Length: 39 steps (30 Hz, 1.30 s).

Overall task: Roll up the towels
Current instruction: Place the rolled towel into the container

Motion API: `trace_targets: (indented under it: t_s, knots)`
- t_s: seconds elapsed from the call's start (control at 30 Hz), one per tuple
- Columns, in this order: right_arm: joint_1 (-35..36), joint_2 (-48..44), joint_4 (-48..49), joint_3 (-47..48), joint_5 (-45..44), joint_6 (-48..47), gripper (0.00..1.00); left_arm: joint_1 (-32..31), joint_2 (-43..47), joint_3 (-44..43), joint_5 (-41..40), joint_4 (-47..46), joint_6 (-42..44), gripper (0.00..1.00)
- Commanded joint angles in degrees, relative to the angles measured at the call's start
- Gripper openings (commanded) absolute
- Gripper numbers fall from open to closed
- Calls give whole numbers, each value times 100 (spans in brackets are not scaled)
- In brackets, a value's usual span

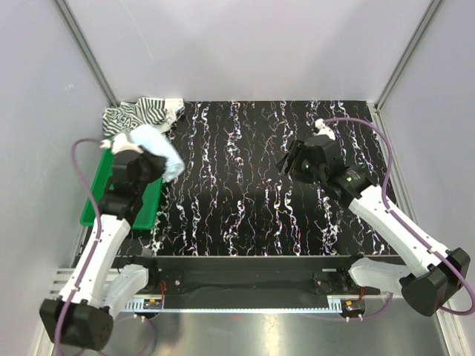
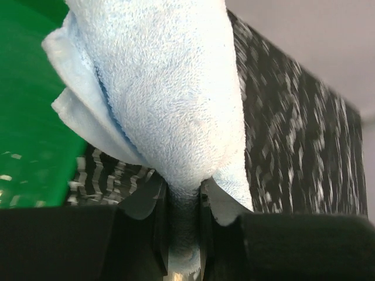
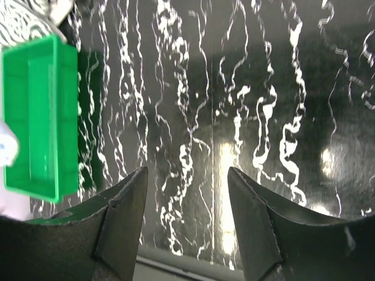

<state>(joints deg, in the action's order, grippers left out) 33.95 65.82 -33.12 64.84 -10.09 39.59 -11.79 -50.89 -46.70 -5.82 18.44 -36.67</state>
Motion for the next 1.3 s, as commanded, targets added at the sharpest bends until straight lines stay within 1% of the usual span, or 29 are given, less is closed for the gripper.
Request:
trace_targets:
  t_s: [0.0,0.03,0.07,0.1,0.13,0.17,0.2,0.23,0.33,0.4,0.43,0.47,0.53,0.57,0.6,0.73,0.83,0.87,0.9,0.97,1.27]
  knots:
    - [-3,-306,-89,-138,411,48,64,835,412,397,38,-487,-602,0]
    - [-12,-350,-98,-225,498,57,63,1115,457,711,20,-699,-770,0]
    - [-20,-394,-106,-270,534,57,63,1170,475,906,72,-962,-937,0]
    - [-12,-456,-115,-296,560,49,64,1371,466,1056,151,-1548,-1243,0]
    - [-3,-465,-168,-340,621,14,63,1590,379,1179,195,-1823,-1377,0]
    - [-12,-474,-220,-349,631,-4,63,1662,283,1381,152,-2296,-1500,0]
    - [-12,-491,-308,-366,674,-22,63,1732,195,1444,143,-2492,-1693,0]
    - [-12,-509,-352,-384,701,-31,62,1916,-58,1505,178,-2668,-1756,0]
    - [-12,-597,-370,-515,806,-39,62,2259,-498,1786,415,-3599,-1897,0]
    - [-12,-667,-309,-630,850,-4,62,2339,-745,1901,319,-4143,-1967,0]
    - [-12,-676,-291,-656,859,22,62,2426,-894,1892,336,-4268,-1993,0]
    - [-12,-659,-282,-665,885,13,61,2471,-1209,1910,415,-4644,-2081,0]
    - [-12,-615,-256,-666,929,5,61,2550,-1536,1893,477,-4936,-2169,0]
    - [-12,-545,-256,-657,930,13,61,2559,-1894,1866,486,-5103,-2213,0]
    - [-12,-527,-247,-639,938,5,61,2576,-2055,1840,477,-5191,-2292,0]
    - [-12,-404,-160,-665,973,-13,61,2585,-2846,1822,153,-5561,-2547,0]
    - [-3,-263,-45,-736,991,-4,60,2577,-3548,1778,108,-6078,-2696,0]
    - [-12,-193,-36,-745,991,-13,59,2577,-3750,1743,134,-6376,-2775,0]
    - [-12,-149,-10,-762,991,-22,59,2585,-4040,1708,126,-6457,-2811,0]
    - [-12,-53,8,-771,991,-31,59,2594,-4331,1568,152,-6676,-2855,0]
    - [-12,273,69,-692,982,-75,60,2594,-5632,742,486,-7038,-2986,0]
